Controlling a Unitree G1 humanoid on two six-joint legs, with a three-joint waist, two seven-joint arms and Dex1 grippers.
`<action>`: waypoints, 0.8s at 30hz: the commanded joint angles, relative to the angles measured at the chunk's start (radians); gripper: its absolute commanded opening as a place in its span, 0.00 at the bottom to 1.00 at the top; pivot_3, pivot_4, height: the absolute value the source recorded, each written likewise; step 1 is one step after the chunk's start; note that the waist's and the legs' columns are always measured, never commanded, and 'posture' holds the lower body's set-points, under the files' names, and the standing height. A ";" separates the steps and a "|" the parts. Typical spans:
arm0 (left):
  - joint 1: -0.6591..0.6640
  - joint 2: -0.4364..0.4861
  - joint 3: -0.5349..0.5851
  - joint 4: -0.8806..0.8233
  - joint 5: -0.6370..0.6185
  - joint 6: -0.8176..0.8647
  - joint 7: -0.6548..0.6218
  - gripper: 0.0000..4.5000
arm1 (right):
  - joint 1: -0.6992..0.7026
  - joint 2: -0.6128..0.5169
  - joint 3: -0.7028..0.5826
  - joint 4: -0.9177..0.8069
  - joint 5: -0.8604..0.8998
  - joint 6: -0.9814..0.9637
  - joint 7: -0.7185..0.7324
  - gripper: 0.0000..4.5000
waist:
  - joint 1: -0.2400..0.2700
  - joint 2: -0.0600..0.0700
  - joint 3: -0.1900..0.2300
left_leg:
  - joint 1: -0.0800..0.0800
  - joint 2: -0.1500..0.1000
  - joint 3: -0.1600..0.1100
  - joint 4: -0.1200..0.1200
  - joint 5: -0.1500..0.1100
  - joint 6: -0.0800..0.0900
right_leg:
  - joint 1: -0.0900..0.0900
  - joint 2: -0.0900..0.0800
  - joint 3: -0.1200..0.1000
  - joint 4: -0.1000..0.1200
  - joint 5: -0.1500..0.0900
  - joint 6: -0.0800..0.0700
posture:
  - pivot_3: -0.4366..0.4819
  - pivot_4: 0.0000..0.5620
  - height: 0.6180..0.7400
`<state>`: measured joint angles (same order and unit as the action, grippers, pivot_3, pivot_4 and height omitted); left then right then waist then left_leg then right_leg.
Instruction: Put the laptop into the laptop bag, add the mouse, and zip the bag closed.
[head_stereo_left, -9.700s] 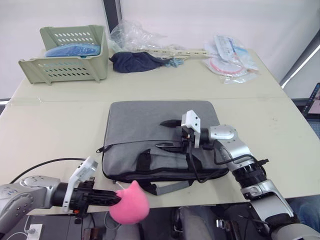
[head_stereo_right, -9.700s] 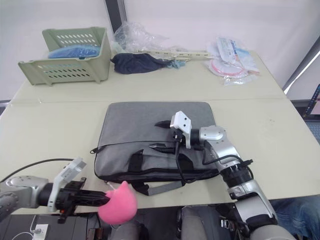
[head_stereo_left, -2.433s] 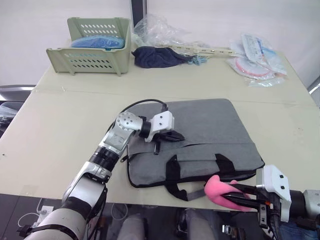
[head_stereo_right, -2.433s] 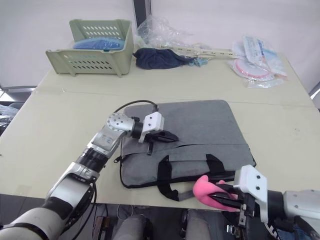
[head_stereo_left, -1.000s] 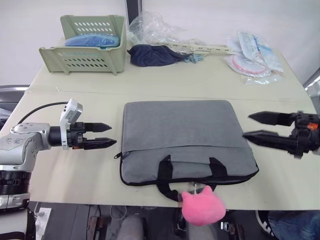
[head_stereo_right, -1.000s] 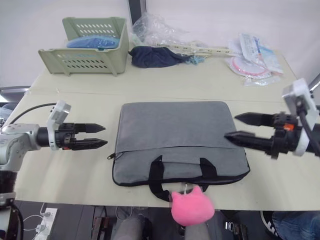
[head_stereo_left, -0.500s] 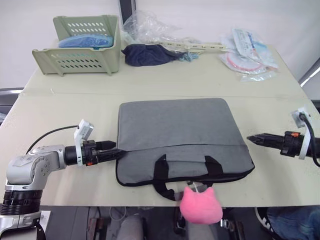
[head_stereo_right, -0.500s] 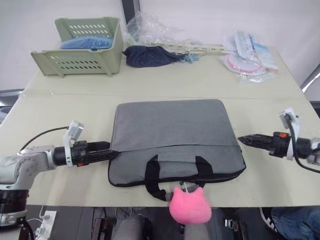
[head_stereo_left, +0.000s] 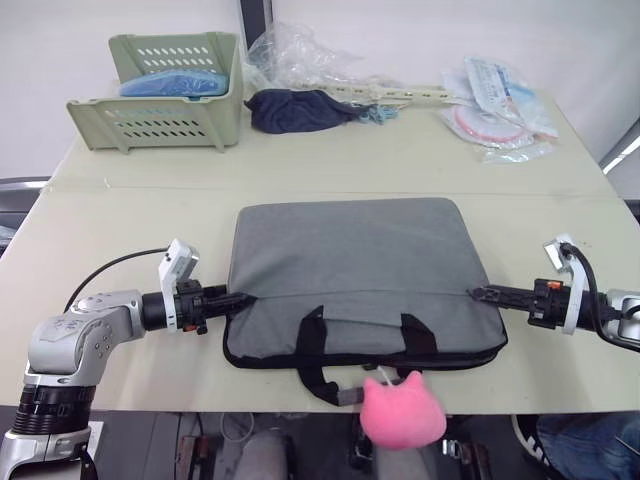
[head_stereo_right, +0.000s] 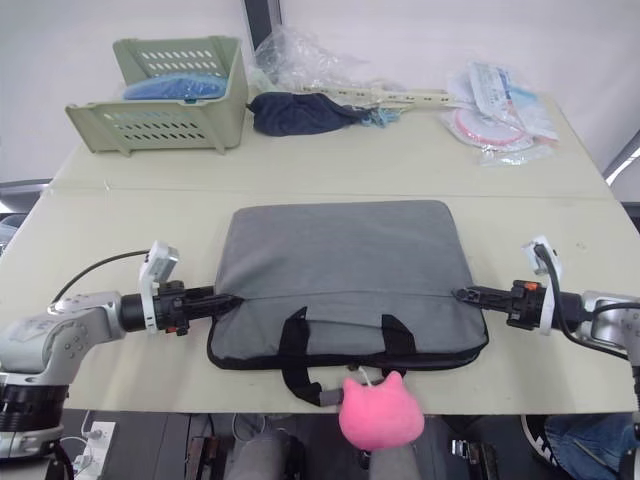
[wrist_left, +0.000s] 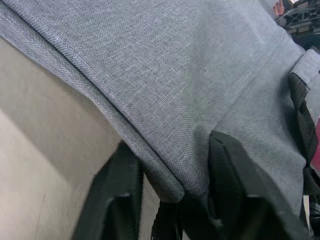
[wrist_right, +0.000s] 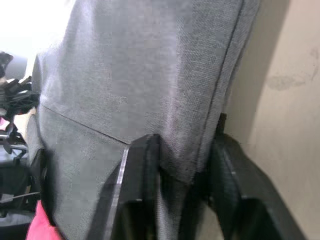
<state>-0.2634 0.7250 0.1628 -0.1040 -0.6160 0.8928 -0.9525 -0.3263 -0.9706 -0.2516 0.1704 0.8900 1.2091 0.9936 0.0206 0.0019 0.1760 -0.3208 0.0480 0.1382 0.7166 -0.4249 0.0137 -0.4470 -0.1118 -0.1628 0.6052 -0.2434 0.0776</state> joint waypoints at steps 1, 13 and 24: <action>-0.034 0.008 0.003 0.025 0.001 -0.013 0.005 0.14 | -0.007 0.041 -0.058 -0.093 0.063 0.026 -0.009 0.07 | 0.000 0.000 0.000 | 0.001 0.000 0.001 0.000 0.000 0.000 | 0.000 0.000 0.001 0.001 0.000 0.000 | 0.48 0.27 1.00; -0.194 0.046 -0.037 0.237 0.100 -0.138 -0.051 0.11 | -0.051 0.218 -0.097 -0.207 0.054 0.046 -0.198 0.02 | -0.020 0.000 0.000 | 0.001 0.000 0.004 -0.001 0.000 -0.001 | -0.003 0.001 0.003 0.003 0.000 0.000 | 0.48 0.27 1.00; -0.168 0.120 -0.037 0.259 0.115 -0.118 -0.122 0.11 | 0.000 0.282 -0.149 -0.338 0.138 0.161 -0.267 0.02 | -0.032 0.000 0.000 | 0.001 0.001 0.007 -0.003 0.000 -0.001 | -0.006 0.001 0.005 0.005 0.000 -0.001 | 0.48 0.27 1.00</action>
<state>-0.4395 0.8340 0.1205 0.1672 -0.5040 0.7774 -1.0710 -0.3095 -0.7066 -0.4005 -0.0874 0.9432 1.3558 0.7053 -0.0113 0.0019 0.1760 -0.3197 0.0486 0.1453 0.7142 -0.4245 0.0128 -0.4529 -0.1104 -0.1579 0.6102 -0.2439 0.0767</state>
